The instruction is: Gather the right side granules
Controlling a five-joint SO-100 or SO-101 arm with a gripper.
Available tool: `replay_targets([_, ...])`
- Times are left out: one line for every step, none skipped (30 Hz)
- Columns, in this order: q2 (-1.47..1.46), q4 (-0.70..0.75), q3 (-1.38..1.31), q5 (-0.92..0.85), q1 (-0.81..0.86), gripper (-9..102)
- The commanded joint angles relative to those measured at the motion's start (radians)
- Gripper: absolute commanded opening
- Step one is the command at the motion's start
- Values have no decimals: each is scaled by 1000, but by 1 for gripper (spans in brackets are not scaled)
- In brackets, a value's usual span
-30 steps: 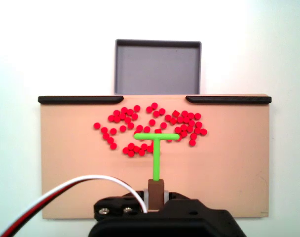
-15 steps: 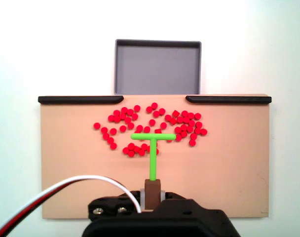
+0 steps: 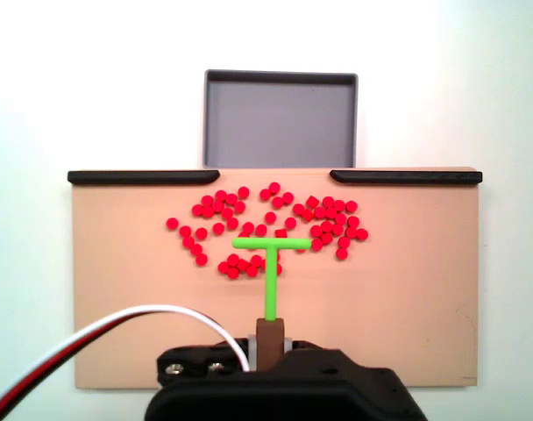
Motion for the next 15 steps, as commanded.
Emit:
replay_targets([15, -3, -31, -14, -2, 0])
replay_targets([17, -3, -31, -15, -2, 0])
replay_targets([18, -3, -31, -18, -2, 0])
replay_targets([20, -3, -31, -20, 0, 0])
replay_targets([20, -3, -31, -21, 0, 0])
replay_targets([20, -3, -31, -23, 0, 0])
replay_targets([20, -3, -31, -23, 0, 0])
replay_targets([18, -3, -31, -23, 0, 0])
replay_targets([18, -3, -31, -23, 0, 0])
replay_targets([17, -3, -31, -21, 0, 0])
replay_targets([17, -3, -31, -20, -2, 0])
replay_targets([15, -3, -31, -20, -2, 0])
replay_targets([14, -3, -31, -18, -2, 0])
replay_targets([14, -3, -31, -20, -2, 0])
replay_targets([12, -3, -31, -23, -2, 0])
